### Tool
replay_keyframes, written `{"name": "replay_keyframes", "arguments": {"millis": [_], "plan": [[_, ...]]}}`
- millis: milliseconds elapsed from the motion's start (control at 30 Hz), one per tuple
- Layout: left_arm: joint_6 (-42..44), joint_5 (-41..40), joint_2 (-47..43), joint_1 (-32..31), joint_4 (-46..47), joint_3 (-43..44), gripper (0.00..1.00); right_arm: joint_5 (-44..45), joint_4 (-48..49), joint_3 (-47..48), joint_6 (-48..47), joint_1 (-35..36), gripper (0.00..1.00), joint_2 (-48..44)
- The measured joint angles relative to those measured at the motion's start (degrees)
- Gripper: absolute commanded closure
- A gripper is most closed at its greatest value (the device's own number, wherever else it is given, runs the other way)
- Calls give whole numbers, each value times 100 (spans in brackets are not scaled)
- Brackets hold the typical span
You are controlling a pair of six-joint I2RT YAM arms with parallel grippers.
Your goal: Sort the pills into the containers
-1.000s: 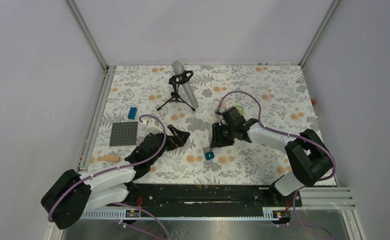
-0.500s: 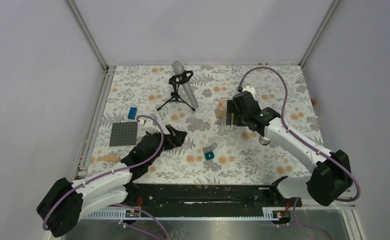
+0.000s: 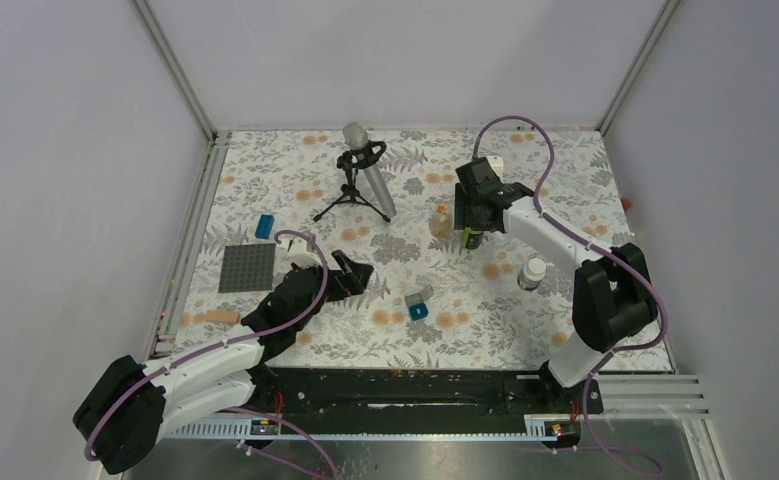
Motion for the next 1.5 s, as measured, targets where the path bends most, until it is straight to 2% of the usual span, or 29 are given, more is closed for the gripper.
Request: {"name": "replay_keyframes", "arguments": {"millis": [200,433,500,533,567,600,833,1033,1167,1300,1333,1433,1500], "plan": [[20,46,46,0,4,4,1,-55,37,55,-39,-33,37,175],[131,201,262,0,46,133,1,-328,101,63,-31,-199,36,286],[162,247,299,0,52,157,1,-422,103,72,-28,-262,48,341],[175,264,317,0,50,168,1,-485,98,98,-28,-297,59,376],[199,289,334,0,48,181,1,-516,101,122,-35,-315,66,387],[219,315,352,0,55,192,1,-562,105,140,-39,-334,71,393],[765,857,619,0,96,525,1,-918,26,122,-2,-372,76,210],[1497,1705,1241,-13,249,1314,2,-2041,-223,-219,85,-363,78,-1097],[1974,2334,1628,-24,264,1978,1,-3279,-227,-431,98,-319,79,-2033],[2380,3130,1919,-24,238,2533,2,-4583,-85,-691,144,-236,79,-2507],[2448,3316,1985,-26,236,2647,4,-4887,-48,-756,162,-203,79,-2579],[2579,4017,2114,-31,232,2841,27,-5429,-7,-850,142,-133,81,-2704],[2625,4540,2164,-39,243,2892,34,-5678,-2,-852,109,-122,81,-2730]]}}
